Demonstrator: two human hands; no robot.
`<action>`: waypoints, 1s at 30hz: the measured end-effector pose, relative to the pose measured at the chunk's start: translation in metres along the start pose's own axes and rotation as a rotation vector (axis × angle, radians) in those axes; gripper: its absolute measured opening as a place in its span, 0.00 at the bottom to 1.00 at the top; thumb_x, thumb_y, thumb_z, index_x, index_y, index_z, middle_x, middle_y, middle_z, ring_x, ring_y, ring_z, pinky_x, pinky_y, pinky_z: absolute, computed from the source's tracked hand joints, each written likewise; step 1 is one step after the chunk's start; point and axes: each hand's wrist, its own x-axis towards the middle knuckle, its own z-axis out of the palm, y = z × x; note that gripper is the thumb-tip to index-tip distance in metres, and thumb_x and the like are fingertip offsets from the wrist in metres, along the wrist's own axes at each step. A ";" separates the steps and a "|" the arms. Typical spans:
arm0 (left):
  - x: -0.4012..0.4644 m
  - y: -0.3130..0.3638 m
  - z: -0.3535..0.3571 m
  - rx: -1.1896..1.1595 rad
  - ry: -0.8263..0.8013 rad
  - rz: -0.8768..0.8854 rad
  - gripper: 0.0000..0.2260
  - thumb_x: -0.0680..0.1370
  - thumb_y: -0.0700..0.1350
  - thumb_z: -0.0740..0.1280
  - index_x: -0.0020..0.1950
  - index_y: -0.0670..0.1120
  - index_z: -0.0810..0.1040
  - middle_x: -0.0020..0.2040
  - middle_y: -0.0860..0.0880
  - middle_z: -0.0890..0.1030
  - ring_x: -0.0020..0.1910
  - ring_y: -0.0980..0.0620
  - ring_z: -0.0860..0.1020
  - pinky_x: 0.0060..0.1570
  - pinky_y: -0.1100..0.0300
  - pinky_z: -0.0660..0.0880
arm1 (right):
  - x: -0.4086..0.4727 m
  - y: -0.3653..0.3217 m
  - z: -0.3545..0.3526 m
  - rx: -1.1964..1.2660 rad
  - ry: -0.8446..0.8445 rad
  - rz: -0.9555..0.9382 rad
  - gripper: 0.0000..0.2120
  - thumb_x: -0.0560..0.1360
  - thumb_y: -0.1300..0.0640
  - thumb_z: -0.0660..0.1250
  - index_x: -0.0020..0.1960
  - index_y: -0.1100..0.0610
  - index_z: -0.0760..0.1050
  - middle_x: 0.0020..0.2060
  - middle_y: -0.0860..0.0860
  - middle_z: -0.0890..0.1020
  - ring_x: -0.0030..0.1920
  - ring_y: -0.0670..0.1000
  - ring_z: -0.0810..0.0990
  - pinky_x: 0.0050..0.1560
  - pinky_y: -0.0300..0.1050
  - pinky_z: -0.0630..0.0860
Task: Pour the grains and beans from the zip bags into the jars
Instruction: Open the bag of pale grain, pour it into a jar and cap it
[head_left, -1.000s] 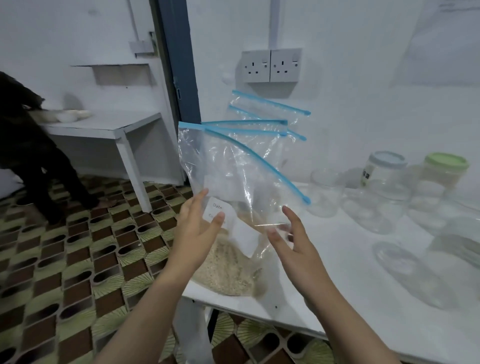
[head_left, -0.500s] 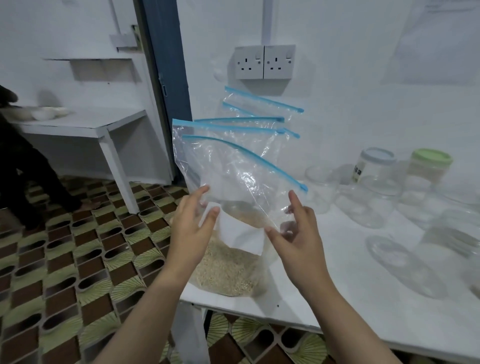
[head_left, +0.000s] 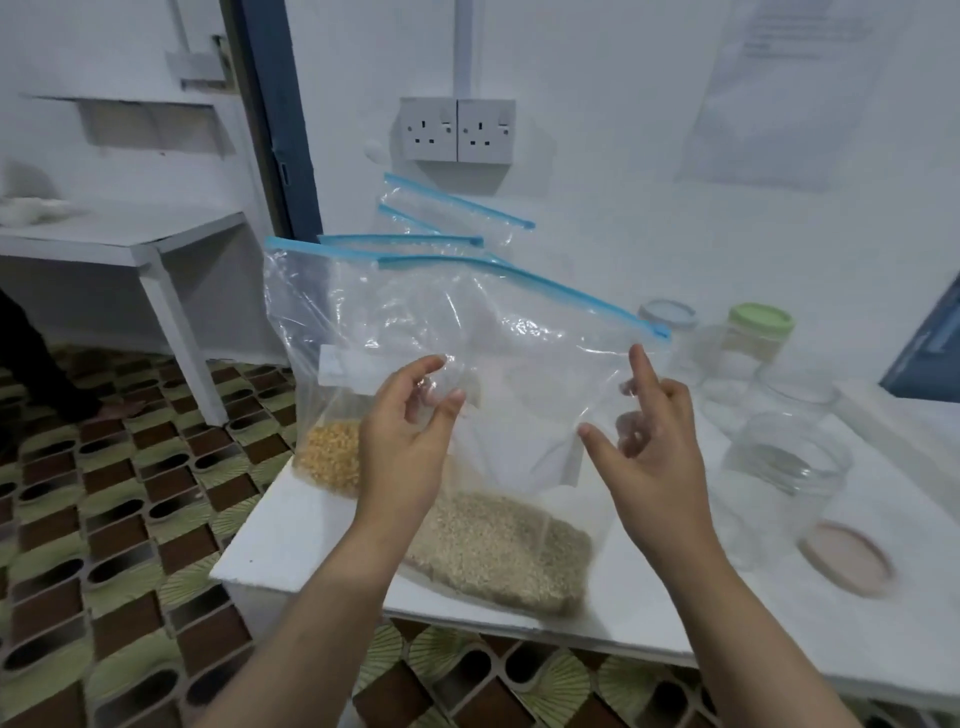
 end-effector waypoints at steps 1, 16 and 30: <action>-0.004 0.002 0.011 -0.009 -0.007 0.000 0.15 0.77 0.40 0.71 0.56 0.60 0.77 0.56 0.54 0.79 0.55 0.66 0.76 0.59 0.71 0.70 | 0.001 0.002 -0.012 -0.011 0.013 -0.006 0.38 0.75 0.66 0.71 0.79 0.49 0.58 0.54 0.43 0.67 0.39 0.43 0.70 0.49 0.28 0.69; -0.043 -0.009 0.089 0.044 0.061 -0.007 0.16 0.78 0.44 0.70 0.58 0.64 0.74 0.51 0.60 0.75 0.51 0.67 0.73 0.61 0.62 0.71 | 0.003 0.040 -0.092 -0.034 -0.063 -0.065 0.36 0.78 0.65 0.67 0.79 0.45 0.57 0.59 0.42 0.69 0.44 0.48 0.74 0.55 0.35 0.73; -0.030 0.011 0.115 0.506 0.003 0.451 0.15 0.81 0.51 0.63 0.68 0.57 0.76 0.68 0.56 0.66 0.69 0.48 0.62 0.73 0.46 0.59 | 0.036 0.007 -0.083 0.208 0.114 -0.119 0.27 0.81 0.63 0.64 0.73 0.40 0.64 0.54 0.44 0.78 0.41 0.48 0.79 0.48 0.39 0.77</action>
